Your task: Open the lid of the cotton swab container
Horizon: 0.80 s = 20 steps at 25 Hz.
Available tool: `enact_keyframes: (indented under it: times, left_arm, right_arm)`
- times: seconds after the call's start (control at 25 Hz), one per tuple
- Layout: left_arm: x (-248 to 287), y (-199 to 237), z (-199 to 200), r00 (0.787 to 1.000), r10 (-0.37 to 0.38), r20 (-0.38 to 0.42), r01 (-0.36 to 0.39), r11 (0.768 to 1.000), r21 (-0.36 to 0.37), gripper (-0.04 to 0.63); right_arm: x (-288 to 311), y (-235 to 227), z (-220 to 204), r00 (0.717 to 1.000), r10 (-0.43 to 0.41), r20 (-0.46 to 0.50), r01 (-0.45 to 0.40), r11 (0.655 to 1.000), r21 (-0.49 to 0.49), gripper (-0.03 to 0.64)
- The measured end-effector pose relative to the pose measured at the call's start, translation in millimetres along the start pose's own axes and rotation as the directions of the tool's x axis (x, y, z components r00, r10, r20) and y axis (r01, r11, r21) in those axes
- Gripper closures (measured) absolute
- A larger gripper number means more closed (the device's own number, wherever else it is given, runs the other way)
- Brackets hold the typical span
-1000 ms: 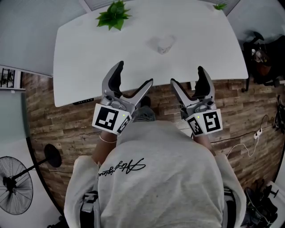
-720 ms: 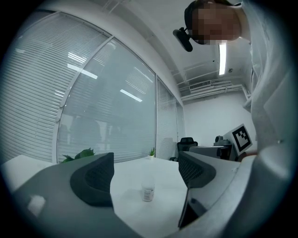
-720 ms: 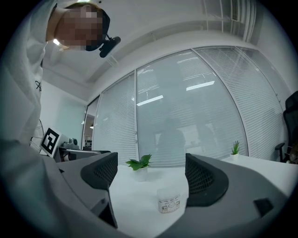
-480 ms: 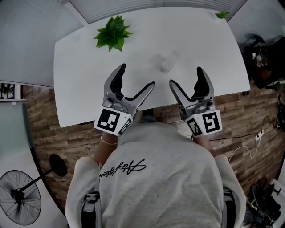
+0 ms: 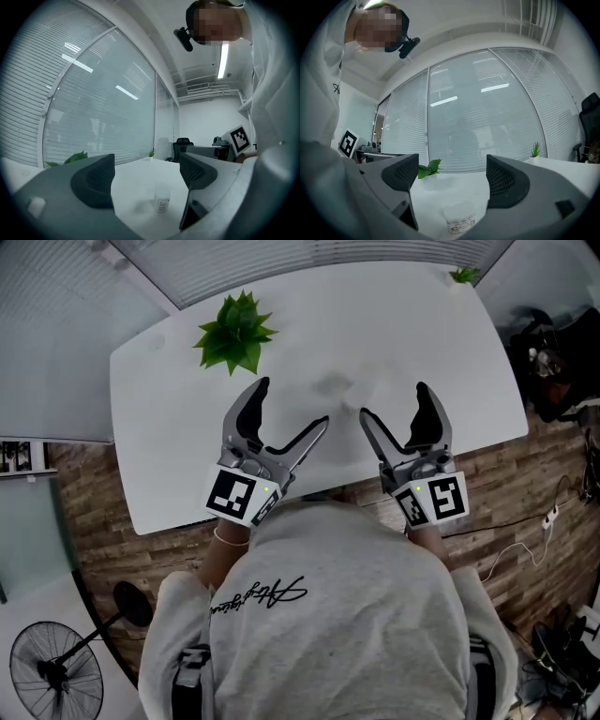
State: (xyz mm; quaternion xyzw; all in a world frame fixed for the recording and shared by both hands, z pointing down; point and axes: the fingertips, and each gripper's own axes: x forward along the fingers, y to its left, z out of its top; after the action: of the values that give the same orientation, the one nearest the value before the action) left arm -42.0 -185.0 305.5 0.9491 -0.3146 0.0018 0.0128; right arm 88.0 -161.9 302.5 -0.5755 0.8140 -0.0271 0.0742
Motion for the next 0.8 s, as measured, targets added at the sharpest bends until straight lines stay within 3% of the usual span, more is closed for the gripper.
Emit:
enact_keyframes:
  times: [0.44, 0.8]
  left_arm:
    - [20, 2, -14, 0.997, -0.058, -0.042, 0.058, 0.998, -0.003, 0.179]
    - [38, -16, -39, 0.995, 0.011, -0.101, -0.012, 1.0, -0.008, 0.179]
  right_arm:
    - [9, -15, 0, 1.0, -0.026, -0.004, 0.026, 1.0, -0.006, 0.184]
    - [8, -40, 3, 0.997, 0.067, -0.04, -0.068, 0.998, -0.009, 0.189]
